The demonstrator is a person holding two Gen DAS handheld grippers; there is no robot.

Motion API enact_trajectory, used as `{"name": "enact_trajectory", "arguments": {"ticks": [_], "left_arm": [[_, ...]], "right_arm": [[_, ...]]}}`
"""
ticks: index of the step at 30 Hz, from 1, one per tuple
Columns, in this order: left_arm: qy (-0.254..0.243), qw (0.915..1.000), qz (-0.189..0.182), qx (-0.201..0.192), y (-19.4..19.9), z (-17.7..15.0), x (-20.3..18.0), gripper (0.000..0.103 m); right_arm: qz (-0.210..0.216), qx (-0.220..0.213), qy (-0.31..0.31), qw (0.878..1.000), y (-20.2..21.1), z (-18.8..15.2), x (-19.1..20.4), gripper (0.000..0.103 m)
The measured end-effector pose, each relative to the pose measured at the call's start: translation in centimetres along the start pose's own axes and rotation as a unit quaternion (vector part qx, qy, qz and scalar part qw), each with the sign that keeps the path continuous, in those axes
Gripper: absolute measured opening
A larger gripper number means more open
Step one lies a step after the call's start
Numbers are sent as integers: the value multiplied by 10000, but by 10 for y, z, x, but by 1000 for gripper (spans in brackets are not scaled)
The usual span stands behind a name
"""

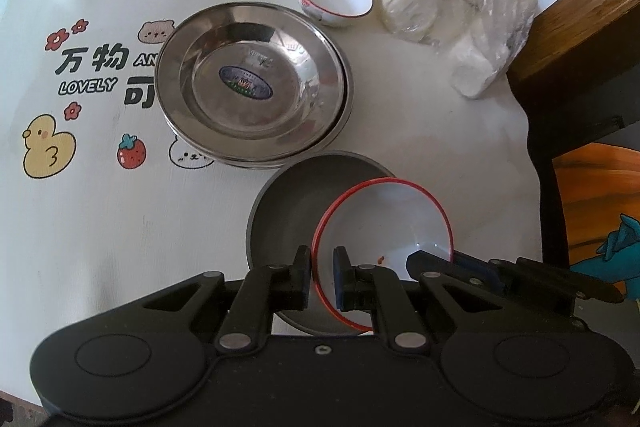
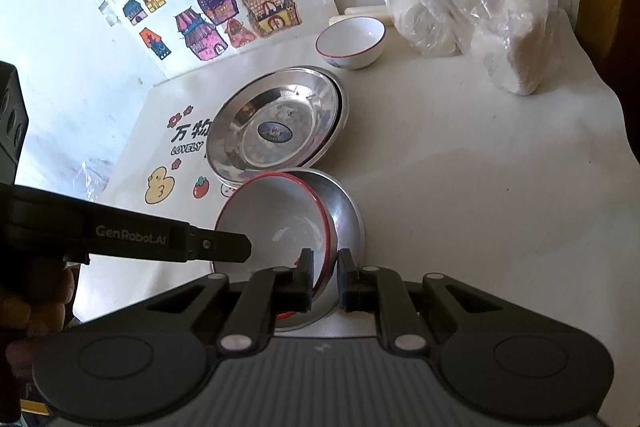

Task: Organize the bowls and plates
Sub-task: 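Lift the white bowl with both grippers and carry it over the steel bowl, then lower the white bowl into the steel bowl with both grippers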

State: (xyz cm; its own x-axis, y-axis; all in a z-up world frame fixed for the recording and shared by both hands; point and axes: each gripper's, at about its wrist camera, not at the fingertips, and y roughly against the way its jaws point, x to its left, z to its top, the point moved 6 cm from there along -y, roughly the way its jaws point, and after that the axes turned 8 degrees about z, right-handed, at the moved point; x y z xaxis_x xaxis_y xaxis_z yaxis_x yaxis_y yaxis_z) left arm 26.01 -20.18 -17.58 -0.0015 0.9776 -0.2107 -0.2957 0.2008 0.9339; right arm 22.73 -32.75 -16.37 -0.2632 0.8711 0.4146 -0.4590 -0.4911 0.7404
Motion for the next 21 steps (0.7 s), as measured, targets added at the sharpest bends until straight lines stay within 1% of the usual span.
{"name": "enact_trajectory", "arguments": {"ticks": [8, 21], "left_arm": [[97, 9995, 196, 223, -11, -1, 3, 11], [298, 9978, 408, 432, -21, 3, 10, 12]], "right_arm": [[61, 184, 89, 9998, -10, 2, -1, 13], [213, 467, 234, 9984, -25, 9, -2, 13]]}}
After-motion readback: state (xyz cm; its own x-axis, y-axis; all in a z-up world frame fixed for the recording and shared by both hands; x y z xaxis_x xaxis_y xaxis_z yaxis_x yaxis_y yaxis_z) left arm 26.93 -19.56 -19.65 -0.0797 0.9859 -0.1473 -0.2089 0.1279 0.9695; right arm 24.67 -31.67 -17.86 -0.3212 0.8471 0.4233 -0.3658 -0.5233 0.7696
